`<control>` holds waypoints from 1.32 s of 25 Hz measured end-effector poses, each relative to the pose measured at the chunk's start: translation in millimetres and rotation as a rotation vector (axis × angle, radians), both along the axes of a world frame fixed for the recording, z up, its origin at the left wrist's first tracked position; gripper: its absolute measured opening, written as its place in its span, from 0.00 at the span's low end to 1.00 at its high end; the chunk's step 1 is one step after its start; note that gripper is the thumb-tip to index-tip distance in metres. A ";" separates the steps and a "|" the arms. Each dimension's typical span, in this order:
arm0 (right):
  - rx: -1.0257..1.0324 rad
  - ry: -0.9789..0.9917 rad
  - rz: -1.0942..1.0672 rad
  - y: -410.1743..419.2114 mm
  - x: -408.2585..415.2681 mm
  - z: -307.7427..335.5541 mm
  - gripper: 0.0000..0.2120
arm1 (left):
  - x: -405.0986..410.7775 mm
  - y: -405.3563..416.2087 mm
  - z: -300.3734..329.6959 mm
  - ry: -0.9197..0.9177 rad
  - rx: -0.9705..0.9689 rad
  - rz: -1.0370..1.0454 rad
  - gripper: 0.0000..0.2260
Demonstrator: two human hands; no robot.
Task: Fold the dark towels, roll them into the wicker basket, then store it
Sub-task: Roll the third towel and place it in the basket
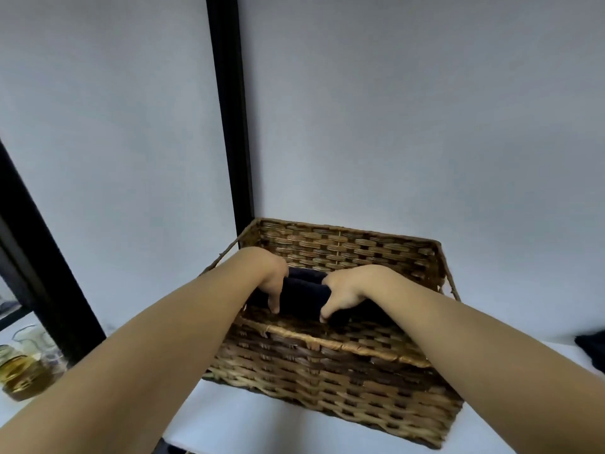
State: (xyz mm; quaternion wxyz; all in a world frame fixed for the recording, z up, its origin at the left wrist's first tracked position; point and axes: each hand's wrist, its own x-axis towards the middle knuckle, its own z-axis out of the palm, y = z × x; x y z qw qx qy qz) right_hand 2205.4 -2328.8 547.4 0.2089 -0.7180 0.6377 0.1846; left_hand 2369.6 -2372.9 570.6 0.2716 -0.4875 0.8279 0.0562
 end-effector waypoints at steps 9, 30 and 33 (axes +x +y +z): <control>-0.142 0.273 0.225 -37.6 19.5 -51.3 0.35 | -1.3 -55.5 -55.4 -0.176 0.007 -0.086 0.43; -0.081 0.056 0.102 -38.6 9.8 -48.6 0.22 | 3.0 -60.1 -64.0 -0.165 0.099 0.004 0.23; 0.045 -0.120 -0.054 -38.3 3.6 -45.0 0.25 | 3.1 -62.6 -55.2 -0.128 0.098 -0.010 0.25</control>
